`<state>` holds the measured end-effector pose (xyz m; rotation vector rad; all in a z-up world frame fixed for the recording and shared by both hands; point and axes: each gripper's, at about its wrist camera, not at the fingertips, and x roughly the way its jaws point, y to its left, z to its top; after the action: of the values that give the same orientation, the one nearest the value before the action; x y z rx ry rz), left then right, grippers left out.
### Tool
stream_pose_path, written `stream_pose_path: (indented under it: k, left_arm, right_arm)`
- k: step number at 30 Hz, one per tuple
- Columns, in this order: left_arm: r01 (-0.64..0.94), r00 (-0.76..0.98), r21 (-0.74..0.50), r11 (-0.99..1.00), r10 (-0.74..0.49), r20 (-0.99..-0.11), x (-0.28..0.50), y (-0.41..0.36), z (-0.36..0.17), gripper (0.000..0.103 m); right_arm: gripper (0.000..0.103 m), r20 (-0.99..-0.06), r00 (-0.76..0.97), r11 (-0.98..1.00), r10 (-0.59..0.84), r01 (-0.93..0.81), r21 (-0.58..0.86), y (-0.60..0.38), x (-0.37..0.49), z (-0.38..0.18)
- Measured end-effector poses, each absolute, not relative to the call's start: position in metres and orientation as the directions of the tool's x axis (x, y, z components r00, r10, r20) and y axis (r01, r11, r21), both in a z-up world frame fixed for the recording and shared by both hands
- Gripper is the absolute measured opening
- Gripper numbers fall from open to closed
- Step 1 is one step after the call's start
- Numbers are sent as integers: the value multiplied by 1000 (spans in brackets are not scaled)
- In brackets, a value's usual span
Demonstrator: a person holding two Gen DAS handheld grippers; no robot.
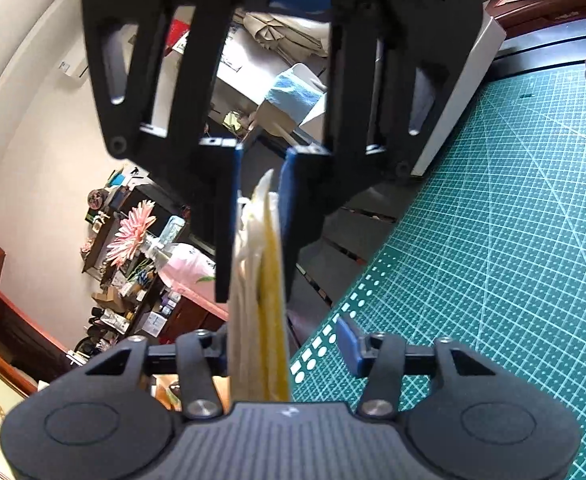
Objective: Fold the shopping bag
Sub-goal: 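Grasp the strip's upper end with the right tool while the left tool holds its base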
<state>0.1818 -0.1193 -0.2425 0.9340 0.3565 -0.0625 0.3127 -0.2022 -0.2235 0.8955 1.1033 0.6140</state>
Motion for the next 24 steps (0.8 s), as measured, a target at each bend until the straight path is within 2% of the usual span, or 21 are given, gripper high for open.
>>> stream_pose_path:
  k: [2,5,7,9,11,23,24]
  left_arm:
    - [208,929,746,632,112,-354,189,-122,-232,21]
    - [208,912,701,682,122,-391,199,-126,-217,27]
    - [202,918,700,685,116,-378,193,-127,-214,28]
    - [196,928,721,664,112,-355,187,-126,-217,33]
    - [199,931,727,657,105,-350,183,-127,-242,34]
    - [203,928,698,687,92,-361,221,-93,-244,33]
    - [197,930,698,689,93,-355,223,-92,-244,29]
  right_arm:
    - [15,-509,360,547,781,-1,837,-200,310,-222]
    - [14,-518,391,575,761,-36,817,-195,305,-217]
    - [14,-518,405,584,754,-51,810,-193,305,-214]
    - [14,-513,426,589,745,-58,806,-194,305,-212]
    - [14,-510,434,587,742,-54,808,-195,306,-212]
    - [14,-503,468,580,726,-24,815,-199,309,-215]
    - [14,-501,469,578,728,-25,816,-199,309,-215]
